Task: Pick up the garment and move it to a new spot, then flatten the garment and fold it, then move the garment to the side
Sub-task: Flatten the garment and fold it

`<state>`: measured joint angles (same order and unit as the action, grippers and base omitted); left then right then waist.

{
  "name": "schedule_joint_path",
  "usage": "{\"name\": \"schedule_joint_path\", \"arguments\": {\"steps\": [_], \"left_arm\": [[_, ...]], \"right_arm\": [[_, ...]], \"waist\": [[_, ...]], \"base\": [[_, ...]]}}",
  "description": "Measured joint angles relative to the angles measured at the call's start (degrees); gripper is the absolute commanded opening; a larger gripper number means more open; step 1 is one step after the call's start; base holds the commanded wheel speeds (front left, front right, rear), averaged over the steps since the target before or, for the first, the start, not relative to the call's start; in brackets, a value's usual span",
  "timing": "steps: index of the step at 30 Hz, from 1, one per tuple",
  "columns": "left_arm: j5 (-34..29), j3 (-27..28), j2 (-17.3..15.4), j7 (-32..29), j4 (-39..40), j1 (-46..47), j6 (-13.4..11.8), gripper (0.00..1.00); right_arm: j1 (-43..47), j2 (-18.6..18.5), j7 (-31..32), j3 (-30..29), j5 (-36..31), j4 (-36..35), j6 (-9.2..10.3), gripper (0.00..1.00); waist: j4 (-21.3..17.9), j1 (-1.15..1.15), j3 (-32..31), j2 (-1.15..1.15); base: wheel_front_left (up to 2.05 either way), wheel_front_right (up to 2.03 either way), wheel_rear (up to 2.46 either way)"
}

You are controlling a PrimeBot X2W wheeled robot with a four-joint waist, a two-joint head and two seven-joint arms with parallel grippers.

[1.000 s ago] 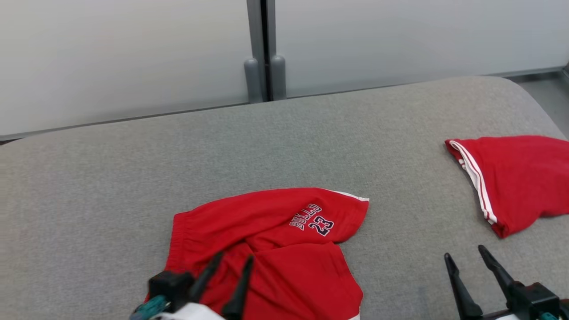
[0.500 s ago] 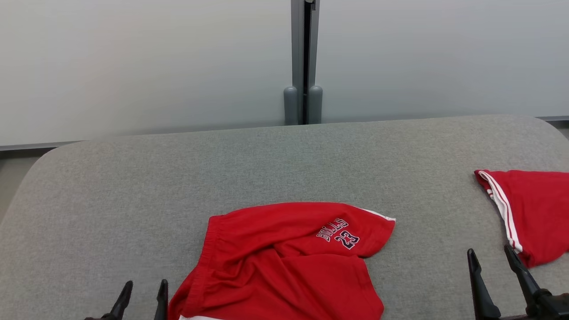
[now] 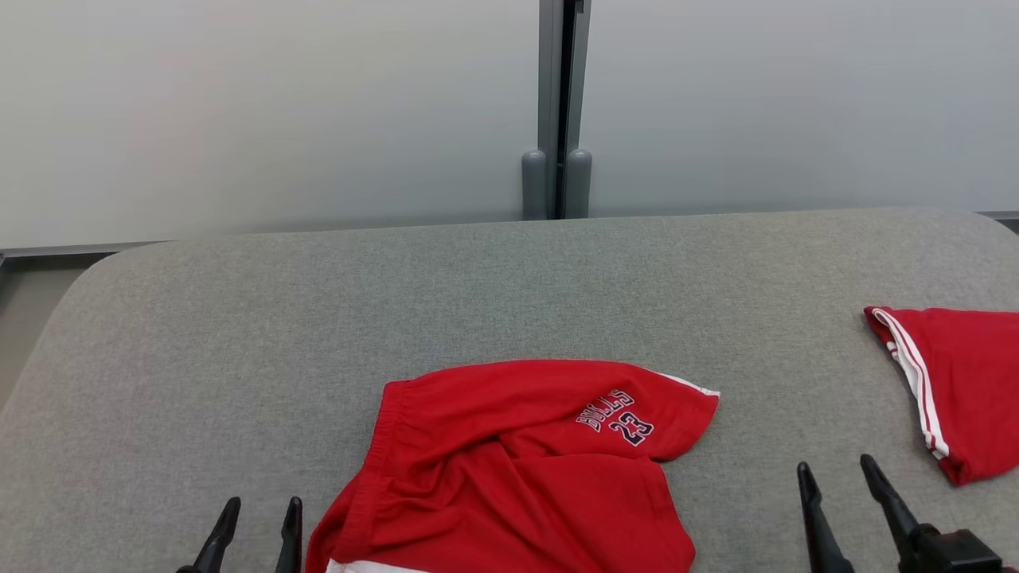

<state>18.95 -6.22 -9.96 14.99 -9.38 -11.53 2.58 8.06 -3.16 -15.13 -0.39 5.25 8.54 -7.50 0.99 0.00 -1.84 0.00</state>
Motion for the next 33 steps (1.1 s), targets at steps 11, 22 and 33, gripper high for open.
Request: {"name": "schedule_joint_path", "arguments": {"steps": [11, 22, 33], "left_arm": [[1.87, -6.32, -1.66, -4.76, -1.02, -1.45, 4.45, 1.0], [3.93, -10.15, -6.72, -12.57, 2.08, -1.23, 4.69, 1.0], [5.47, -13.56, -8.46, -15.84, -0.66, 2.86, 4.85, 1.0]], "right_arm": [[-0.53, -9.36, 6.71, 20.71, 9.46, 7.79, 0.0, 1.0], [-4.97, -11.31, 7.97, 29.89, 14.45, 11.12, 0.0, 1.0], [-10.88, -12.39, 8.7, 35.26, 17.31, 14.41, 0.0, 0.98]], "waist": [[-0.59, 0.0, 0.76, 0.0], [1.28, 0.0, 3.4, 0.0], [2.81, 0.0, 7.35, 0.0]], "base": [[0.0, 0.0, 0.0], [0.0, 0.0, 0.0], [0.0, 0.0, 0.0]]}}
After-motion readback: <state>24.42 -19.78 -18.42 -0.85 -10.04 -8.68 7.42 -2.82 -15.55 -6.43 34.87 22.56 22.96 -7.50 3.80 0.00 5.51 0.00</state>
